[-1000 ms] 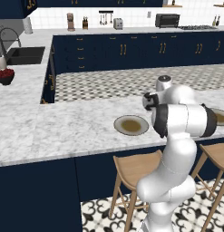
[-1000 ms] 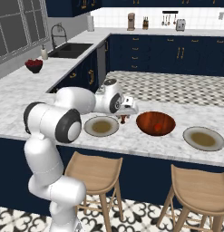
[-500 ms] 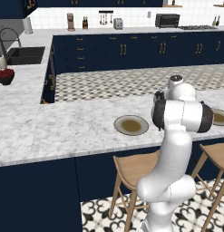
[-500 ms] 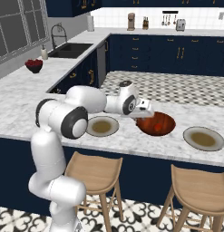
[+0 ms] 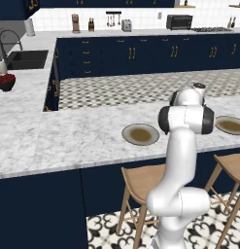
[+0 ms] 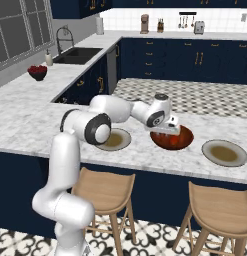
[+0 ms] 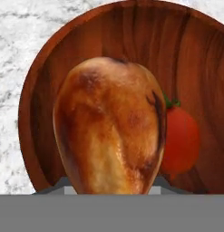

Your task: Pick the chicken drumstick and tomato from their plates and place them in the bowl. Then put the bowl in the fridge.

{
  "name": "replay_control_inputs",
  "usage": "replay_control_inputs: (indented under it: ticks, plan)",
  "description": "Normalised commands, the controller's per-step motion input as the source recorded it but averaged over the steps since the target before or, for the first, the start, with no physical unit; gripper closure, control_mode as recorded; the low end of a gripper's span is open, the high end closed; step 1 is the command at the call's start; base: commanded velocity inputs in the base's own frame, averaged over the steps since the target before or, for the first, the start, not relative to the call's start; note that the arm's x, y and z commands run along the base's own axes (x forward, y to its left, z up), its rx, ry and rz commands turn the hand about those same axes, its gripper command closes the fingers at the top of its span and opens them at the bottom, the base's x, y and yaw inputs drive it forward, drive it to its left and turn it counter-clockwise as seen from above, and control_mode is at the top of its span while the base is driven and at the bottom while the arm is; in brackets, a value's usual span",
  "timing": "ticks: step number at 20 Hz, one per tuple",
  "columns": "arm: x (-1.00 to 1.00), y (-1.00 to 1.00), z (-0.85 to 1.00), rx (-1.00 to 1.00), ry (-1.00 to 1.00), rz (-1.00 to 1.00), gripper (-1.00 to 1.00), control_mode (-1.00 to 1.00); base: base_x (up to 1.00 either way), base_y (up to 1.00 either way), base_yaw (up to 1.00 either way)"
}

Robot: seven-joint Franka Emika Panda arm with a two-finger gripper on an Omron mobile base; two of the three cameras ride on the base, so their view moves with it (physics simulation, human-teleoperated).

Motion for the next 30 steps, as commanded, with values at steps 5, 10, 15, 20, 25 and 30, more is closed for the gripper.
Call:
replay_control_inputs:
  ticks: [5,10,15,20,25,30]
  plan:
    - [0.24,0.19,-0.77,0.06,0.00,0.00,-1.00,-1.00,0.00,0.00,0.00]
    - [0.05,0.06,-0.02,0.02,0.00,0.00,-1.00,-1.00,0.00,0.00,0.00]
    - [-0.03,0.00,0.40,0.00,-0.12,-0.13,-1.00,-1.00,0.00,0.00,0.00]
    - [-0.48,-0.06,0.39,0.01,-0.06,-0.36,-1.00,-1.00,0.00,0.00,0.00]
    - [-0.88,-0.09,0.33,0.10,0.00,-0.61,-1.00,-1.00,0.00,0.00,0.00]
    - [-0.92,-0.05,0.27,0.19,0.00,-0.58,-1.00,-1.00,0.00,0.00,0.00]
